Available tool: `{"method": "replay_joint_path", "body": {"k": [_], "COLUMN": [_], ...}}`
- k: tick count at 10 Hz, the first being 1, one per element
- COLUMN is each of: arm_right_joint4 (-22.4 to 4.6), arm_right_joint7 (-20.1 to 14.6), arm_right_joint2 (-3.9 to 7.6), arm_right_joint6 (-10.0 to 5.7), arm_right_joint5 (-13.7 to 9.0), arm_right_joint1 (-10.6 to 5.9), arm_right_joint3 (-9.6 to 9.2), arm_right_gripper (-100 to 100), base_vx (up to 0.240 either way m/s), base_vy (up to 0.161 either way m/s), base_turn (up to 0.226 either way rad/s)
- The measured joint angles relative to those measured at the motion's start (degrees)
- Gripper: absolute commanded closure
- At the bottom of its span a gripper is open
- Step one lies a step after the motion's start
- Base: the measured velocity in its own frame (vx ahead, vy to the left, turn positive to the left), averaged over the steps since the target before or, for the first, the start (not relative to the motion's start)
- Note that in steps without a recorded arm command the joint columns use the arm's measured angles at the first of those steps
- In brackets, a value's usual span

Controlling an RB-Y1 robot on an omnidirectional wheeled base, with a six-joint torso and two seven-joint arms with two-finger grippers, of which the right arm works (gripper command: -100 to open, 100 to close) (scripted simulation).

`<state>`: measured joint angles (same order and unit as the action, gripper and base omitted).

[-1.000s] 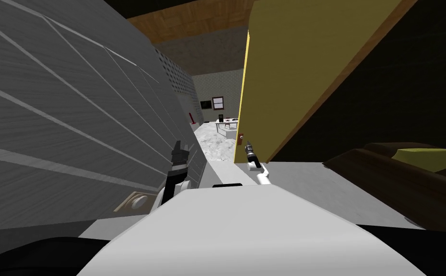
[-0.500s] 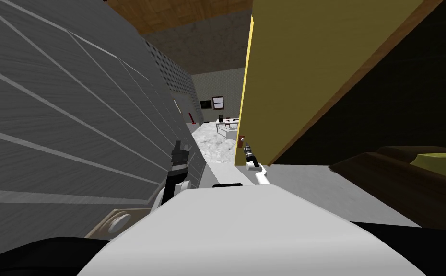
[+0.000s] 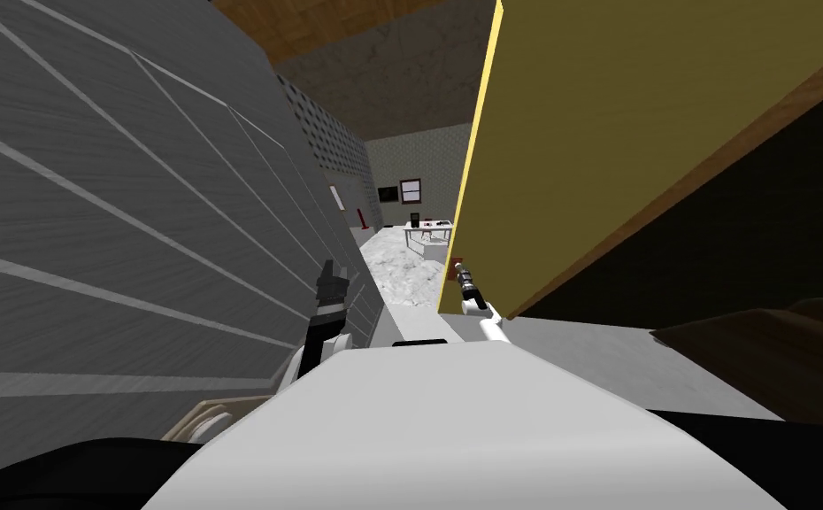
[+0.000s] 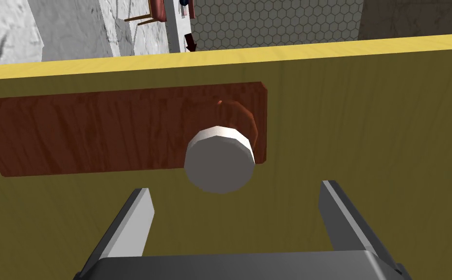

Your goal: Pull the door open

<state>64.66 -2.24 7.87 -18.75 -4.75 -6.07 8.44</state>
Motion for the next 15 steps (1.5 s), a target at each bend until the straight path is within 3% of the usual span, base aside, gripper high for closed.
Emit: {"method": "replay_joint_path", "body": {"k": [3,4,10,15], "arm_right_joint4": [-1.37,-1.29,-1.49,-1.24], "arm_right_joint7": [-2.27,-2.49,-2.23,-4.56], "arm_right_joint2": [3.61,3.77,3.56,5.9], "arm_right_joint6": [-0.87,-0.76,-0.77,-1.19], "arm_right_joint5": [-1.26,-1.32,-1.23,-1.45], "arm_right_joint1": [0.4,0.41,0.49,0.9], "arm_right_joint3": [1.16,1.22,1.09,-1.3], "arm_right_gripper": [-100,100,100,100], "base_vx": [0.127,-0.009,-0.037,-0.202], "base_vy": [0.02,-0.002,-0.01,-0.08], "base_turn": [0.09,-0.025,0.029,0.145]}}
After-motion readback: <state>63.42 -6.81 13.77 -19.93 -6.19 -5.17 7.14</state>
